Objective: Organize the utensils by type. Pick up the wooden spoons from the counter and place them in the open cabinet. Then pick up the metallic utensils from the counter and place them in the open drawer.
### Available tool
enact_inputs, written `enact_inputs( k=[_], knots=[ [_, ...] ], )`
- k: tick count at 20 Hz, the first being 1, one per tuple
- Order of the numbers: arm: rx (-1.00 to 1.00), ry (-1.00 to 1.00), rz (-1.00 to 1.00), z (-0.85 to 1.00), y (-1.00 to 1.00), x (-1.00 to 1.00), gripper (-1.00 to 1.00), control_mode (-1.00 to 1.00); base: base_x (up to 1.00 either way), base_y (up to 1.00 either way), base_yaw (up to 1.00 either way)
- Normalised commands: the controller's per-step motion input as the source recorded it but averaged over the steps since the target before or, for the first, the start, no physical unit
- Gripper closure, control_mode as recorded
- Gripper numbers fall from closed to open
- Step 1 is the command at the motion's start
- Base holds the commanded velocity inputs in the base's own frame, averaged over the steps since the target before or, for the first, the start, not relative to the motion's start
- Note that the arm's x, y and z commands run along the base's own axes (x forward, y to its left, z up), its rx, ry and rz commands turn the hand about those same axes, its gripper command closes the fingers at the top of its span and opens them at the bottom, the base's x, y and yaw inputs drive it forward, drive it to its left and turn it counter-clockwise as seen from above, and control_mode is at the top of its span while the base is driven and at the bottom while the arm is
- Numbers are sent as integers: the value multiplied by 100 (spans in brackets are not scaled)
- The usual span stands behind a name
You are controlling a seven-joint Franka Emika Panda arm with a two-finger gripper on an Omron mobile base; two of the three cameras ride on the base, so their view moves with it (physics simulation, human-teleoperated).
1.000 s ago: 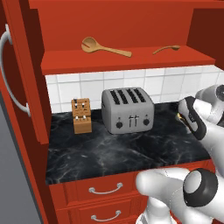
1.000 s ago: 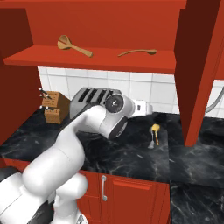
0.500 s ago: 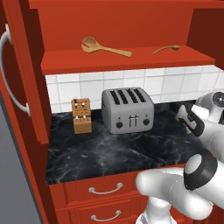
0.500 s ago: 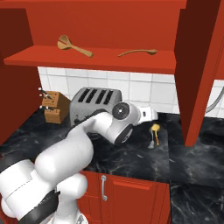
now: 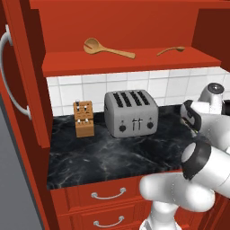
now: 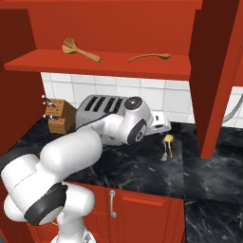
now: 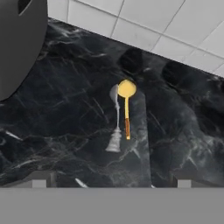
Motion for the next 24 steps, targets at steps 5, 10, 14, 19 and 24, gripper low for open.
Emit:
enact_inputs(
  k=[5, 10, 14, 19, 24],
  knots=[
    [2, 13, 0, -37, -20, 6, -100, -100, 0, 0, 0],
    [7, 6, 1, -40, -10, 22, -100, -100, 0, 0, 0],
    [9, 7, 0, -38, -3, 32, -100, -100, 0, 0, 0],
    [10, 5, 0, -37, -8, 15, -100, -100, 0, 0, 0],
    [1, 2, 0, -43, -7, 8, -100, -100, 0, 0, 0]
  ],
)
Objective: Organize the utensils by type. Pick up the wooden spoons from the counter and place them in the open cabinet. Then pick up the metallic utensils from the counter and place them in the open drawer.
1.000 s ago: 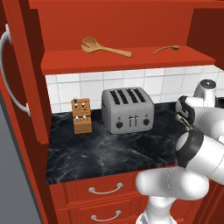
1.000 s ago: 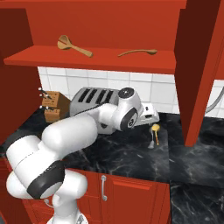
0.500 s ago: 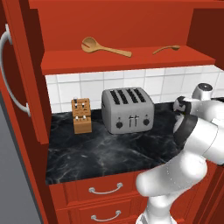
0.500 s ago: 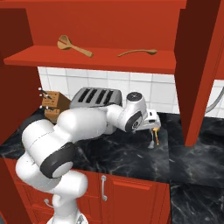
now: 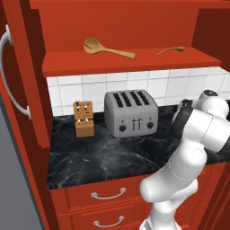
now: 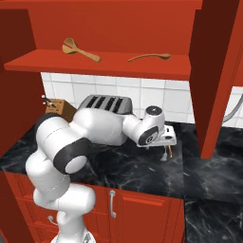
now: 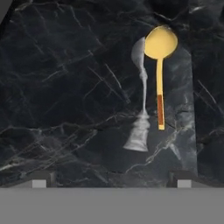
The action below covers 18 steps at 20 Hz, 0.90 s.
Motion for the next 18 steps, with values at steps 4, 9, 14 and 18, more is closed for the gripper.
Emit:
enact_inputs(
  k=[4, 9, 14, 18],
  knots=[
    [1, 8, 0, -34, -4, 22, -100, -100, 0, 0, 0],
    [2, 7, 0, -34, -5, 24, -100, -100, 0, 0, 0],
    [4, 9, 0, -22, -22, 8, -100, -100, 0, 0, 0],
    [6, 10, 0, -8, -31, 2, -100, -100, 0, 0, 0]
  ],
)
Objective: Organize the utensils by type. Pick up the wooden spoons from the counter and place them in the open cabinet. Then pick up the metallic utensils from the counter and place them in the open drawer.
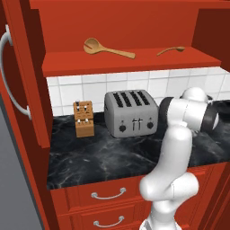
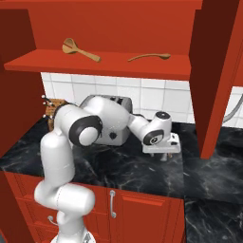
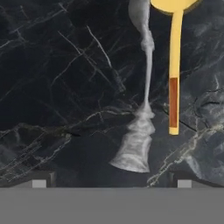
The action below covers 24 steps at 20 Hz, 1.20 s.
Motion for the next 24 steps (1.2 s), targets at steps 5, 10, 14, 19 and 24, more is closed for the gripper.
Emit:
enact_inputs(
  k=[5, 10, 14, 19, 24],
  knots=[
    [6, 10, 0, -15, -23, 11, -100, -100, 0, 0, 0],
    [5, 8, 0, -32, -17, 15, -100, -100, 0, 0, 0],
    [3, 4, 0, -35, -12, 33, -100, -100, 0, 0, 0],
    [3, 4, 0, -33, -6, 22, -100, -100, 0, 0, 0],
    [0, 6, 0, -48, 0, 0, 100, -100, 0, 0, 0]
  ],
)
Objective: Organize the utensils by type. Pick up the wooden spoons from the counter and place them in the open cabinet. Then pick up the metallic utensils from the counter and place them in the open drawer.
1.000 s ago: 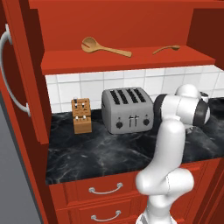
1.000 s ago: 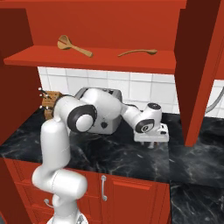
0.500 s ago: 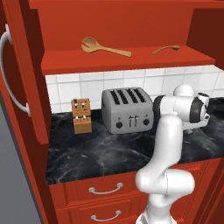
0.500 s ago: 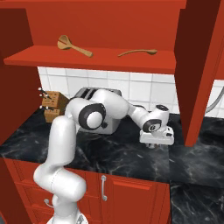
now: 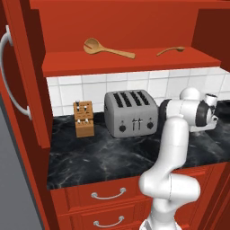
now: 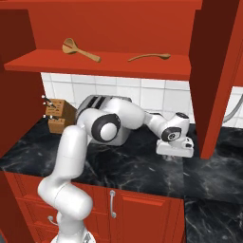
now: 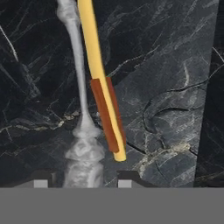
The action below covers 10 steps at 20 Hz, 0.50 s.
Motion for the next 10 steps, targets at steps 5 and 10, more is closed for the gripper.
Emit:
enact_inputs(
  k=[5, 10],
  knots=[
    [1, 13, 0, -47, 0, 1, 100, -100, 0, 0, 0],
    [3, 14, 0, -47, 0, 0, 100, -100, 0, 0, 0]
  ],
)
